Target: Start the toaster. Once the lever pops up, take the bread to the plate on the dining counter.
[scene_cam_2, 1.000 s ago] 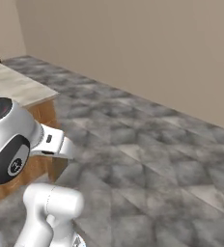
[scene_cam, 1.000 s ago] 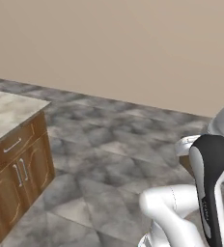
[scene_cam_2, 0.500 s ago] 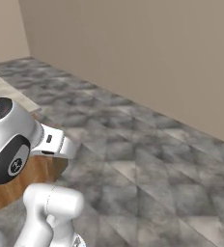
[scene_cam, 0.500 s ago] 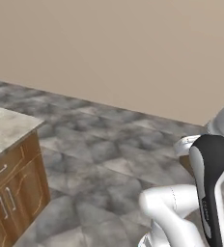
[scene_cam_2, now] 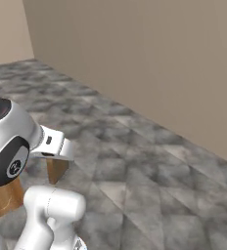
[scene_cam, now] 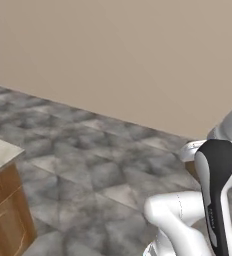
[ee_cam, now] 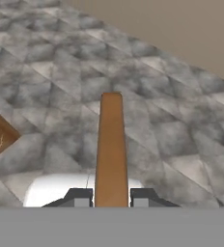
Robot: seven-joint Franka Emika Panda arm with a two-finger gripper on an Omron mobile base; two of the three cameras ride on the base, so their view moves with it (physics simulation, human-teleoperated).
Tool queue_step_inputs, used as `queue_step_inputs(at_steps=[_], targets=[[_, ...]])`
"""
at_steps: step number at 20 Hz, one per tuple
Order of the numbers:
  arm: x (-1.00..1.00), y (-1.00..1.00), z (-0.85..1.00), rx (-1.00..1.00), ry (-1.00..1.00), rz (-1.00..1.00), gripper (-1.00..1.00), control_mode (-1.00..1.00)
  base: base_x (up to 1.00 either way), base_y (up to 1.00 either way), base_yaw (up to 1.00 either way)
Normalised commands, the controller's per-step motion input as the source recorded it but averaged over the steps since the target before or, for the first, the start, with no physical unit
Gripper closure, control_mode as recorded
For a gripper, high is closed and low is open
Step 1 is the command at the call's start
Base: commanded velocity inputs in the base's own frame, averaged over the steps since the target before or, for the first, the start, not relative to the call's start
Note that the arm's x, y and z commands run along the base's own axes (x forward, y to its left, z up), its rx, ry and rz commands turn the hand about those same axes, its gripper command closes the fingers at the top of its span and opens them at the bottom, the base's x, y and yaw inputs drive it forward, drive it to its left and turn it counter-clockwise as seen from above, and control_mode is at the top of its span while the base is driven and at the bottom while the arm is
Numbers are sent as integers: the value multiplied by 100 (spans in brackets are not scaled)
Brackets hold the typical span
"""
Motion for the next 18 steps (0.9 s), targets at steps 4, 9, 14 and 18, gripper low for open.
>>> queue_step_inputs(at_steps=[4,9,14,18], targets=[[0,0,0,0,0,0,100,100,100,-59,22],[0,0,0,0,0,0,100,100,100,-41,34],[0,0,0,0,0,0,100,100,100,-22,48],[0,0,0,0,0,0,100,100,100,-29,48]])
